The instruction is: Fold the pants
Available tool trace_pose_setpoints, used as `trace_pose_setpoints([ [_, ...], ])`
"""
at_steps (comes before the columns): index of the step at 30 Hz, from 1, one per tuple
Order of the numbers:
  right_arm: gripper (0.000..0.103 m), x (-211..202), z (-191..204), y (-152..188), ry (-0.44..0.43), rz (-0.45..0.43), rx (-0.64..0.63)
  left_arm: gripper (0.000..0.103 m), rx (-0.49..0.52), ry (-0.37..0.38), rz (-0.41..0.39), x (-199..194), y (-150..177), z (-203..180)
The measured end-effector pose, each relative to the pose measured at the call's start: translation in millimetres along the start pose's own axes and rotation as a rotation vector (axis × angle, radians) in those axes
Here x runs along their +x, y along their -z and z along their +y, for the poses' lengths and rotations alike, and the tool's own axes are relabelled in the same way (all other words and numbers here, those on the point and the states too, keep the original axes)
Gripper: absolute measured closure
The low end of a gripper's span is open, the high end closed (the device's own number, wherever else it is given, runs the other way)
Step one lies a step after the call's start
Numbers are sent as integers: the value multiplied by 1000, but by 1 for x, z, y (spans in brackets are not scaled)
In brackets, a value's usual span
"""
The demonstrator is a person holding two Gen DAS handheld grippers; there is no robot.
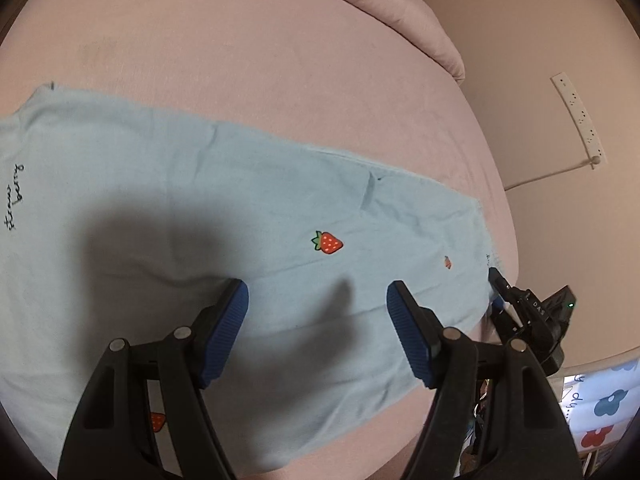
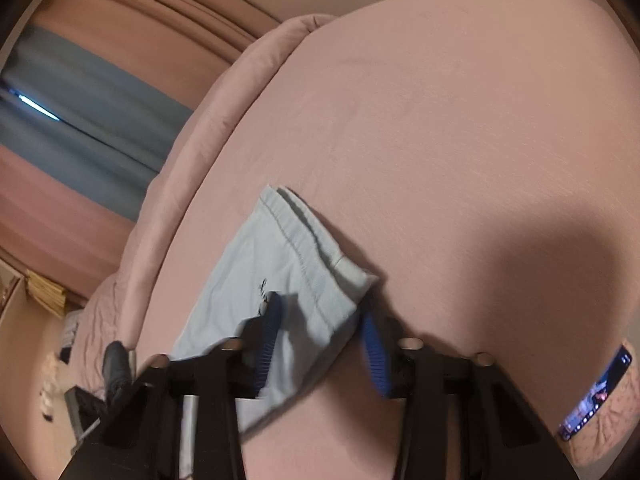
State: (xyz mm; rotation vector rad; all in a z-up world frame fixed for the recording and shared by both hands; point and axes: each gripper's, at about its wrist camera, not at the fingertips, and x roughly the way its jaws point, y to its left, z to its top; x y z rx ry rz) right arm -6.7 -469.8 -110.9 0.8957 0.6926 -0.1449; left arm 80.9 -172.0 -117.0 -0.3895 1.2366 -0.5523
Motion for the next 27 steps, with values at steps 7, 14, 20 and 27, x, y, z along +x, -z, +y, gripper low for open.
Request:
trace_pose_setpoints([
  [7, 87, -27, 76, 7, -65, -93, -364, 31, -62, 139, 16, -10, -6, -7],
  [14, 87, -7, 156, 74, -128, 7, -674, 13, -195, 450, 57, 4, -14, -26],
  [20, 87, 6, 184, 129, -157, 96, -873, 26, -303, 465, 70, 21, -14, -5],
  [27, 87, 2, 203, 167, -184, 101, -1072, 77, -209, 365, 8, -14, -11, 19],
])
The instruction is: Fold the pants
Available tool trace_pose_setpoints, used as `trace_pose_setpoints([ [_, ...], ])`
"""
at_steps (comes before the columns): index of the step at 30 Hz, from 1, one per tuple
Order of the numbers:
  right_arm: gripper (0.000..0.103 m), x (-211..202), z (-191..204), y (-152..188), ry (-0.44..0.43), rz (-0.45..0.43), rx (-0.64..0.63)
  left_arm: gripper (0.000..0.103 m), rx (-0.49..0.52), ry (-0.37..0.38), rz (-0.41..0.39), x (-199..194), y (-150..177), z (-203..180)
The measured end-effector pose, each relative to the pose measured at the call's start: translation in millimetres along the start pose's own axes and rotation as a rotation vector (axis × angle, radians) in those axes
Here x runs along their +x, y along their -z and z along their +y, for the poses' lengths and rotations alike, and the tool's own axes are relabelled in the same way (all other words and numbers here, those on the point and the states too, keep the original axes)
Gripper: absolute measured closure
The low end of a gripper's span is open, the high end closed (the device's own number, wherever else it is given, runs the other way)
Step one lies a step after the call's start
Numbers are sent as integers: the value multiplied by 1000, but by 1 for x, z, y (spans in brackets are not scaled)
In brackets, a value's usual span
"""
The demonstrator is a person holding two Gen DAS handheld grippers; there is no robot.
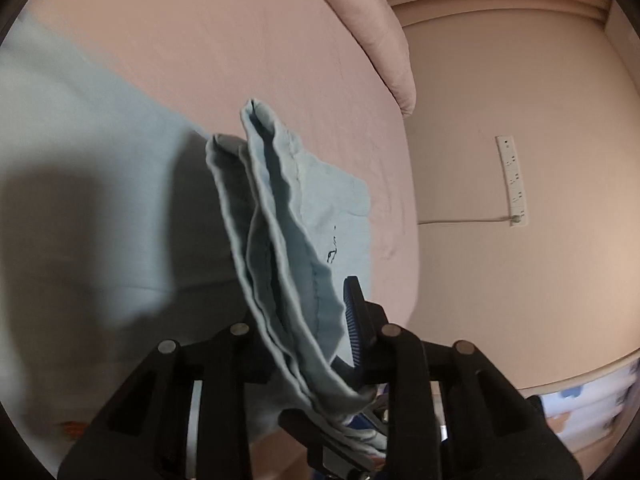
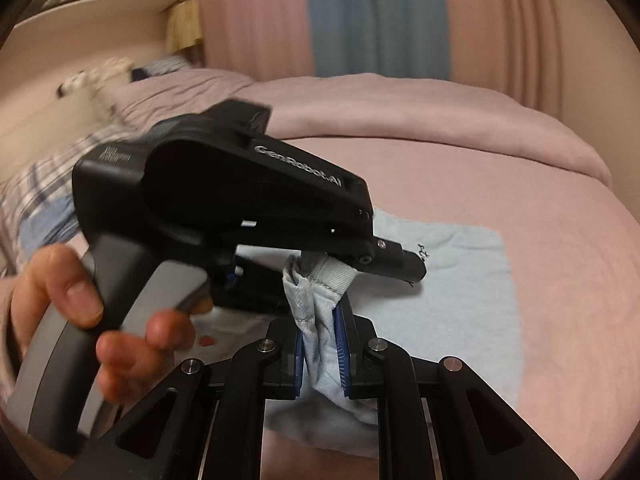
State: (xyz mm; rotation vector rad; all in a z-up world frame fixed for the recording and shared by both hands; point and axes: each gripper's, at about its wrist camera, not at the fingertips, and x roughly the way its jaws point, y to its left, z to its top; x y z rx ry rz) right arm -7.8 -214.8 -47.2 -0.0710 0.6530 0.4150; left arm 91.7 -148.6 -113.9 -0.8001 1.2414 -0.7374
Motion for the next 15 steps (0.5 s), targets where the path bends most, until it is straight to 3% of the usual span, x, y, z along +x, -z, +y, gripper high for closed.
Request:
trace_pose_setpoints([
  [7, 87, 7, 24, 0, -125, 42, -47, 77, 0, -79, -38, -19, 10, 25],
  [11, 61, 16, 22, 7, -241, 140, 1, 72, -50, -144, -43, -24, 13, 48],
  [15, 55, -14, 0, 13, -327, 98, 65, 56, 0, -182, -77, -48, 11, 44],
])
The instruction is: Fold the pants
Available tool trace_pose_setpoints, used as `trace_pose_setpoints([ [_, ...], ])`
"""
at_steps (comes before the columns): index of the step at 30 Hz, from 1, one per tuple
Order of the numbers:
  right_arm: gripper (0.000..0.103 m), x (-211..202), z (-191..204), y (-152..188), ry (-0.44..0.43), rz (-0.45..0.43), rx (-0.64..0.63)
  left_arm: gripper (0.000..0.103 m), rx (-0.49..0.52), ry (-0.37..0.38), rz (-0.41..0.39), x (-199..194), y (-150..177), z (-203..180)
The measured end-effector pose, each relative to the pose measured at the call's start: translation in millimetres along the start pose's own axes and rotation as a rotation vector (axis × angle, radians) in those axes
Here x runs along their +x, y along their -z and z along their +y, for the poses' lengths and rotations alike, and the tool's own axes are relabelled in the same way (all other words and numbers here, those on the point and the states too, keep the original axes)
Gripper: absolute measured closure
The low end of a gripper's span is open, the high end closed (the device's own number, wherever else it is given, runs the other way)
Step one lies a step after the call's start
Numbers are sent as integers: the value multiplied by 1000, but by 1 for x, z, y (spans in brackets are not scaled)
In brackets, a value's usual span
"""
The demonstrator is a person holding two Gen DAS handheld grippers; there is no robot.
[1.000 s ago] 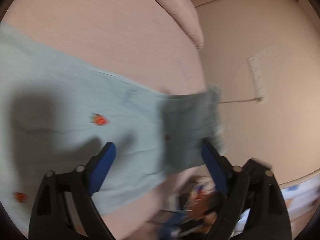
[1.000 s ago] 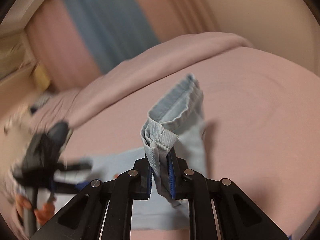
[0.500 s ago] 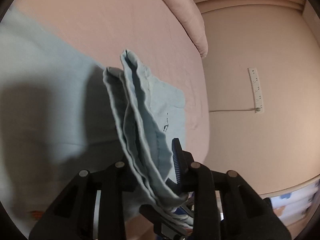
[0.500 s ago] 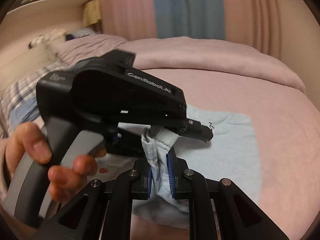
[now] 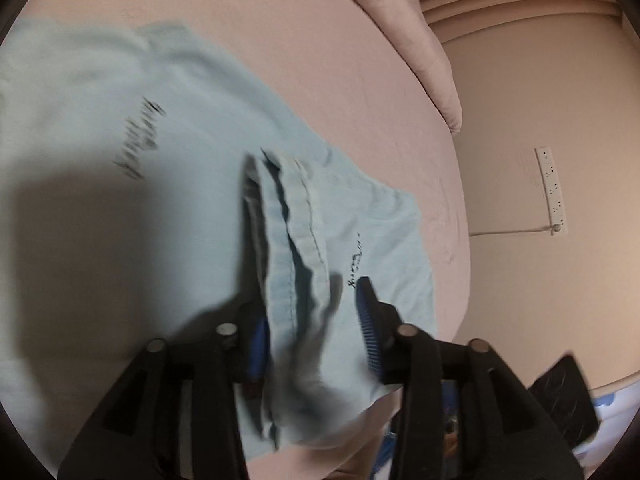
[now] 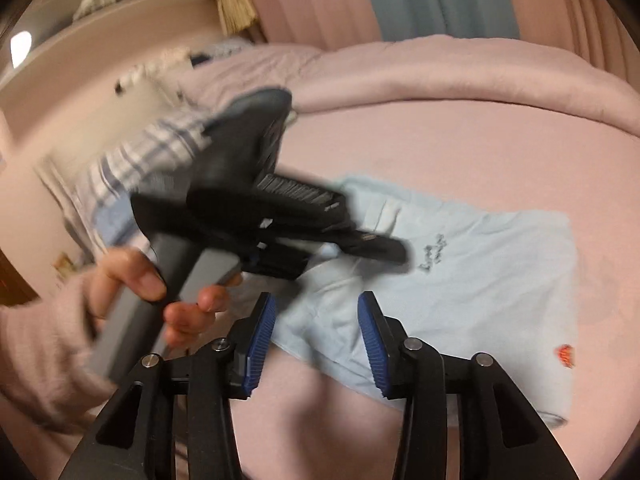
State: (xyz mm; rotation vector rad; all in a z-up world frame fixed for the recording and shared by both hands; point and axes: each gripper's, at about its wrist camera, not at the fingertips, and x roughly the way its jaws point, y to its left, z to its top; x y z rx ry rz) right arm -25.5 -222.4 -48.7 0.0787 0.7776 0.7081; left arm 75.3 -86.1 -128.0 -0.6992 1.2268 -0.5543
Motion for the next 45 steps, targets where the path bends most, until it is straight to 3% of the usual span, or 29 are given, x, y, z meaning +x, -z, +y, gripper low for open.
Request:
trace_pose_setpoints([
  [2, 55, -17, -19, -2, 17, -34, 58, 47, 23, -34, -45, -13, -2, -2],
  [4, 55, -23, -36, -9, 90, -50, 106, 47, 39, -62, -79, -24, -5, -1],
  [7, 55, -19, -53, -14, 222, -16, 112, 47, 70, -49, -98, -37, 0, -3],
  [10, 57, -10, -64, -24, 267, 7, 77, 45, 143, -30, -80, -30, 13, -23],
  [12, 63, 4, -70, -38, 291, 32, 65, 36, 198, -15, -51, -18, 24, -37],
  [15, 72, 33, -86, -57, 354, 111, 96, 33, 281, -48, -2, 7, 40, -50],
  [18, 76, 60, -115, -54, 410, 239, 138, 33, 290, -94, 60, 30, 48, -40],
  [19, 76, 66, -124, -48, 391, 269, 159, 34, 286, -92, 63, 35, 48, -37],
  [24, 76, 48, -117, -50, 358, 211, 185, 33, 241, -45, 67, 33, 42, -27],
  [28, 76, 8, -90, -37, 331, 129, 125, 32, 229, -29, 66, 36, 36, -26],
  [32, 76, -22, -62, -10, 364, 90, 41, 28, 219, -9, 66, 43, 38, -30],
  [34, 76, -19, -59, 3, 371, 114, 44, 26, 212, -3, 66, 39, 36, -24],
  [37, 76, 17, -65, 23, 389, 228, 64, 26, 192, 10, 64, 34, 33, -24],
  [41, 76, 22, -54, 12, 438, 225, 38, 22, 157, 30, 12, 1, 41, -15],
  [45, 76, 23, -39, -4, 423, 180, 12, 14, 109, 34, -127, -54, 50, 11],
])
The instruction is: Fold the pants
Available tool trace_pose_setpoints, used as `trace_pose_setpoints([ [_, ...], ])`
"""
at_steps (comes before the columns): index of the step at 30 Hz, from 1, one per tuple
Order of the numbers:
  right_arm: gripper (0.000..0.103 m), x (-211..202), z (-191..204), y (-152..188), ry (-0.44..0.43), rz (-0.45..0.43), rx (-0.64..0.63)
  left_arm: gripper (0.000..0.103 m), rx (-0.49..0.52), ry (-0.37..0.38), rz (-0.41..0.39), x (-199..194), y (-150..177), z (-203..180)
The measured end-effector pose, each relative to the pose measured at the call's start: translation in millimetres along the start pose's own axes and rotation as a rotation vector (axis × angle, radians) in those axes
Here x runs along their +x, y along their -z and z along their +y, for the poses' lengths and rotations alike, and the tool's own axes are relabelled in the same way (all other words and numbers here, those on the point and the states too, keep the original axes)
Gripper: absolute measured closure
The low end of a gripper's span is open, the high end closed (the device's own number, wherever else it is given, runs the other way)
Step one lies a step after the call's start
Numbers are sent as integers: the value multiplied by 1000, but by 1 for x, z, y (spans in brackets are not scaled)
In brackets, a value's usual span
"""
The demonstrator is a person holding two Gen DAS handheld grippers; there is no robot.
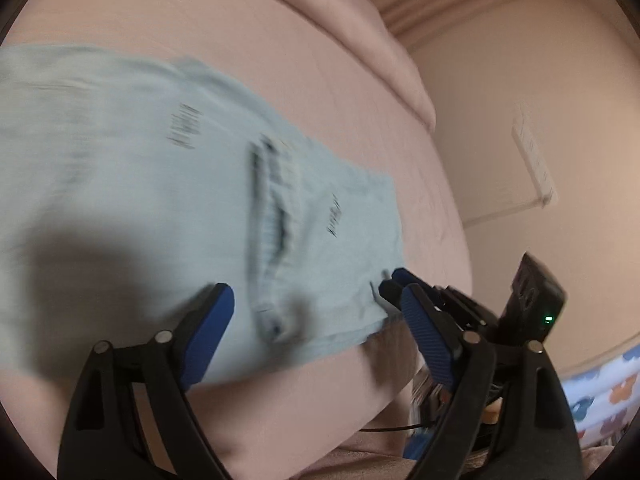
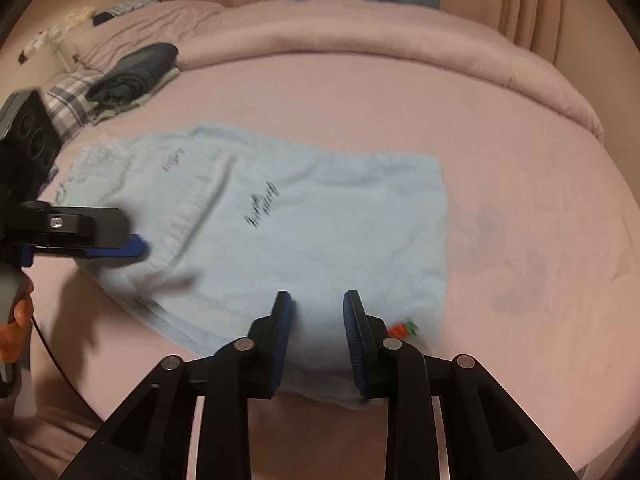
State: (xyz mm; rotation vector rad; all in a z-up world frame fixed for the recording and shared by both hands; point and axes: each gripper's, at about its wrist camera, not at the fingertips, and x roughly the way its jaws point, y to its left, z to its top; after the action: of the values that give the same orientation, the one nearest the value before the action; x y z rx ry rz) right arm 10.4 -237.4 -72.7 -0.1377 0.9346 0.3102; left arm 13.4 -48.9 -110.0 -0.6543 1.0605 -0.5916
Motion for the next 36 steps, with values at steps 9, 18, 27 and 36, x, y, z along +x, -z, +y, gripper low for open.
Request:
trace_pose_setpoints([
  [9, 76, 10, 48, -20, -124, -25, -83, 4, -352, -61, -317, -123, 41, 103],
  [18, 76, 17, 86, -29, -178, -27, -144, 4, -498, -79, -431, -138, 41, 130],
  [27, 76, 21, 89, -29, -190, -3, -135, 4, -555, -152, -521, -129, -2, 141],
  [36, 76, 39, 102, -46, -224, 6, -118, 56, -624, -174, -537, -136, -10, 151],
])
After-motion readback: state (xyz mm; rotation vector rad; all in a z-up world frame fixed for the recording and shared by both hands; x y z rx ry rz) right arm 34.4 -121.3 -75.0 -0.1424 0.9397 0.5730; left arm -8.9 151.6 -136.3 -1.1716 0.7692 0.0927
